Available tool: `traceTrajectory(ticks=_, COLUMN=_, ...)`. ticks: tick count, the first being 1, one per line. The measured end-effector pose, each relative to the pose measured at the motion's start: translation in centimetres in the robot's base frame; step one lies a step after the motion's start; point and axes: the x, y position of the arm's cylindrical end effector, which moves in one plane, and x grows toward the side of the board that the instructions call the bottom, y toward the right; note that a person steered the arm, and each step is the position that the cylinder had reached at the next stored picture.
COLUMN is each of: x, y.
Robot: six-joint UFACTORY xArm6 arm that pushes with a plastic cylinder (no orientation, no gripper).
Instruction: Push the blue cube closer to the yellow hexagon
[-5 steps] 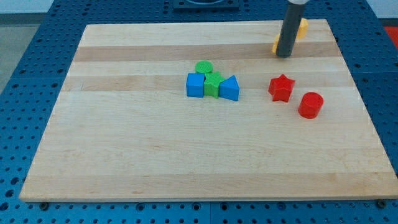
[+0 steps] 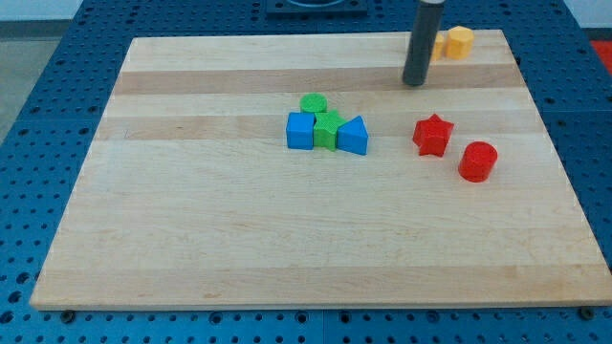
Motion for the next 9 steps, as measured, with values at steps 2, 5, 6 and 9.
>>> traceTrajectory(ticks=2, x=0.4, y=-7.3)
traceTrajectory(ticks=5, x=3.3, y=-19.9)
traceTrajectory(ticks=6, x=6.8, y=-22.0)
traceTrajectory(ticks=9, x=11.1, y=-18.7)
